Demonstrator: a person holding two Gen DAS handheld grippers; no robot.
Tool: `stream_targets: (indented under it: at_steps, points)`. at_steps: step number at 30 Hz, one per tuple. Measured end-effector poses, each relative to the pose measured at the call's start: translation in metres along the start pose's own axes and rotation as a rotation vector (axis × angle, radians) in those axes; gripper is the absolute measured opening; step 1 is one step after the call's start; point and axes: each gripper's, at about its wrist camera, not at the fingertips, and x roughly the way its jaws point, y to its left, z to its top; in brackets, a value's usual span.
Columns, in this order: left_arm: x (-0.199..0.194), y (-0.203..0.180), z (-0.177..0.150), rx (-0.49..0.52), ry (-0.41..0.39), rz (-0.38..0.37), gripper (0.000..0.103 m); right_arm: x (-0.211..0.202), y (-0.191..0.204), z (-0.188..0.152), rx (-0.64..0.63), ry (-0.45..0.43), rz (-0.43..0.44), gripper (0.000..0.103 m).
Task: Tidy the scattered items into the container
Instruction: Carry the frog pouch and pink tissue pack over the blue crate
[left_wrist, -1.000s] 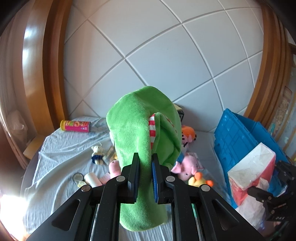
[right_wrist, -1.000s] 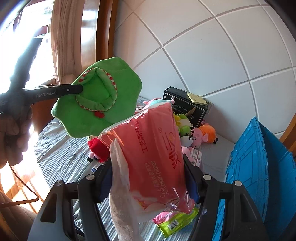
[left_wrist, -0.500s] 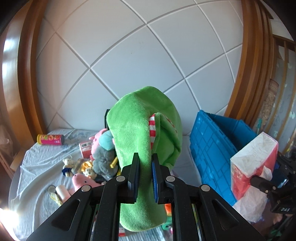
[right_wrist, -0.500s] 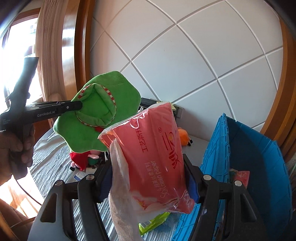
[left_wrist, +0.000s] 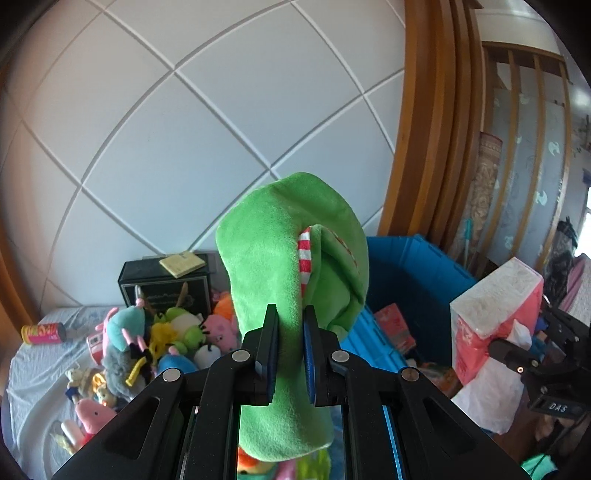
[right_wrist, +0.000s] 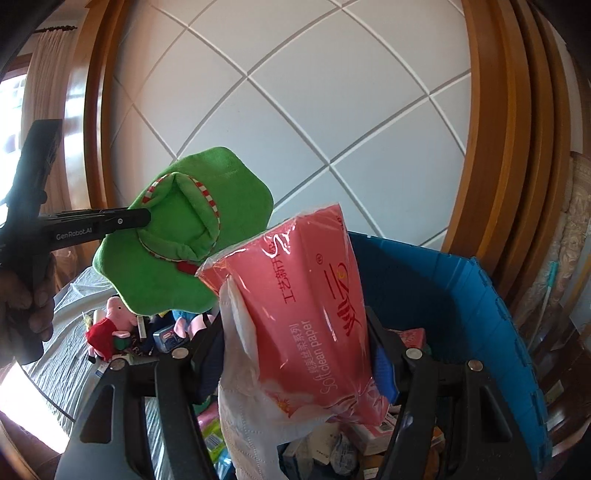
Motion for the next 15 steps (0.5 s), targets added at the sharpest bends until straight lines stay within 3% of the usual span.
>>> stream_targets:
  at_steps: [15]
  points:
    - [0.051, -0.146, 0.038, 0.130, 0.001, -0.158, 0.011, -0.017, -0.128, -0.046, 0.166, 0.050, -0.156, 0.065]
